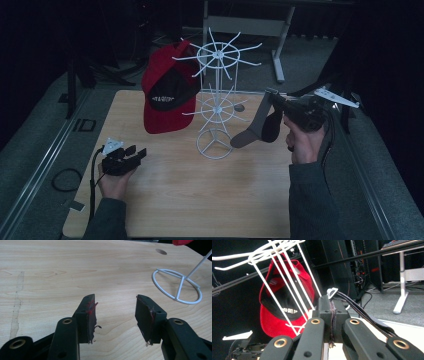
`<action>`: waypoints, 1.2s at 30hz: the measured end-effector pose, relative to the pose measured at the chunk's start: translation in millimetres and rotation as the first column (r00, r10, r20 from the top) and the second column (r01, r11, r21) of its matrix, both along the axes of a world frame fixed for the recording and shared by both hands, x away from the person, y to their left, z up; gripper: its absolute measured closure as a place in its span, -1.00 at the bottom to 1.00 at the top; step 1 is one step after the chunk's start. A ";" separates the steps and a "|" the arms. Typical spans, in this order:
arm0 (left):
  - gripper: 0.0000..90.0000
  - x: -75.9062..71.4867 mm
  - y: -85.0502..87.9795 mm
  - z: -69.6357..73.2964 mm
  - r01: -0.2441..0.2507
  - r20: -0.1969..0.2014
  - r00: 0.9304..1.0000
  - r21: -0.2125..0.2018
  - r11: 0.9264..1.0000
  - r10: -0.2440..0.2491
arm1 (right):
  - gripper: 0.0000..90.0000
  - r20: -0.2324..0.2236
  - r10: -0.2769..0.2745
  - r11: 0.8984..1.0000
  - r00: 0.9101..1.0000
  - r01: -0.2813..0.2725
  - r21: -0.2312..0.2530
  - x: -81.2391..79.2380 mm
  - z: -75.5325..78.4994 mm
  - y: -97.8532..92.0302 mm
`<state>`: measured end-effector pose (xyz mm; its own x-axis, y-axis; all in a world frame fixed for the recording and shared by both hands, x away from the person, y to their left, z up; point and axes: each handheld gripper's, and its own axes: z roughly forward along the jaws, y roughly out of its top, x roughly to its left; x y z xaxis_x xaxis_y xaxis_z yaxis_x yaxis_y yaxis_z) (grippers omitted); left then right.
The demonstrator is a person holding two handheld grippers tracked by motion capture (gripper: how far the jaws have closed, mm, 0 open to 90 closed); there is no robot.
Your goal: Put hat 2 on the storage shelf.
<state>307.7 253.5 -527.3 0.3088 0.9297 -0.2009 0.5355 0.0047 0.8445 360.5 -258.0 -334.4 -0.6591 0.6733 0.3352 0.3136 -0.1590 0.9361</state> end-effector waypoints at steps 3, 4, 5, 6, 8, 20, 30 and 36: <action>0.14 -0.1 0.1 0.1 0.000 0.001 1.000 -0.001 1.000 0.000 | 0.98 0.005 0.004 1.000 1.000 -0.004 -0.002 -1.9 1.8 1.2; 0.14 -0.2 0.0 0.1 0.000 0.000 1.000 -0.001 1.000 0.000 | 0.98 0.007 0.008 1.000 1.000 -0.008 -0.002 -2.8 3.1 1.8; 0.15 -0.2 0.0 0.1 0.000 0.000 1.000 0.000 1.000 0.000 | 0.98 0.008 0.010 1.000 1.000 -0.010 -0.001 -3.2 3.8 2.1; 0.15 -0.2 0.0 0.1 0.000 0.000 1.000 -0.001 1.000 0.000 | 0.98 0.012 0.013 1.000 1.000 -0.013 -0.001 -3.5 4.4 2.2; 0.14 -0.2 0.0 0.0 0.000 0.000 1.000 -0.001 1.000 0.000 | 0.98 0.017 0.017 1.000 1.000 -0.017 0.003 -4.7 6.6 3.0; 0.14 0.1 0.3 -0.3 -0.002 0.000 1.000 -0.002 1.000 0.002 | 0.98 0.036 0.033 0.999 0.999 -0.034 0.006 -7.6 18.1 6.1; 0.14 0.1 0.7 -0.7 -0.003 -0.002 1.000 -0.002 1.000 0.003 | 0.98 0.049 0.056 0.998 0.997 -0.057 0.029 -8.8 28.4 8.1; 0.14 0.3 0.7 -1.0 -0.003 -0.004 1.000 -0.002 1.000 0.003 | 0.98 0.049 0.075 0.996 0.996 -0.077 0.042 -8.4 32.4 9.5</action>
